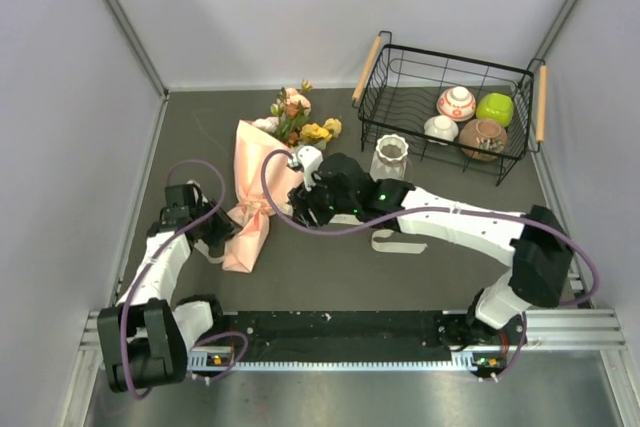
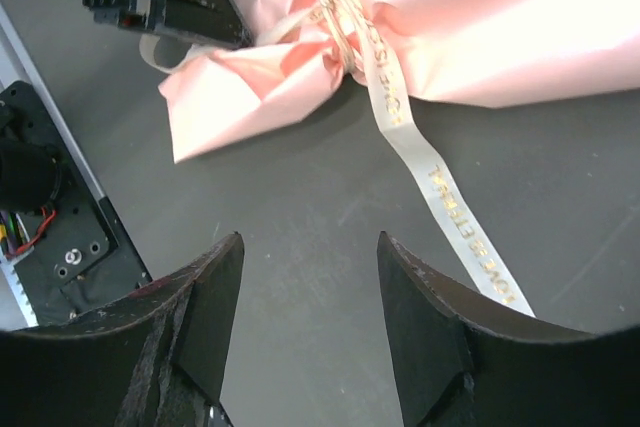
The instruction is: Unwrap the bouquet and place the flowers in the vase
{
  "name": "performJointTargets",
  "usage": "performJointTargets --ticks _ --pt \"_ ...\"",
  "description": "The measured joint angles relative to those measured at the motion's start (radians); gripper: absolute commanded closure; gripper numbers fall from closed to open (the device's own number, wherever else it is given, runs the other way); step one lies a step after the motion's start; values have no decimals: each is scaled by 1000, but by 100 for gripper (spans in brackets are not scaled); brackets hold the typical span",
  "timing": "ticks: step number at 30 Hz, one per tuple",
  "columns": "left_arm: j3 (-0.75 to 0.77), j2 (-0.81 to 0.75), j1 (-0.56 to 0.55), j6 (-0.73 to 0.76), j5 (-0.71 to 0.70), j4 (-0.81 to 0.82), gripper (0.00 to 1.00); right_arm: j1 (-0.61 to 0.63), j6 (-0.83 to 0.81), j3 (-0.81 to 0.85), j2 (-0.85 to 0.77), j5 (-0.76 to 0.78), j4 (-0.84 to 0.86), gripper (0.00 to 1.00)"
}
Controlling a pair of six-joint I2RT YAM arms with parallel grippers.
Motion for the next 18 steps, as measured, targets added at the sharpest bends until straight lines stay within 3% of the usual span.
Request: performJointTargets --ticks 2,4,8,11,15,18 --pt "-26 -28 -10 -22 19 16 68 0 5 27 51 -18 4 51" --pt "-50 -63 -25 -44 37 28 68 0 3 60 103 -31 6 64" --pt "-79 -120 -50 -78 73 33 67 0 -18 142 206 -62 11 73" --pt "-81 -142 -54 -89 90 31 62 0 -49 209 281 -74 18 75" --pt "-52 -158 -54 -79 92 -10 45 0 -92 307 388 -71 26 75" --pt "13 -156 -54 -56 74 -40 45 0 -112 356 451 -71 26 75"
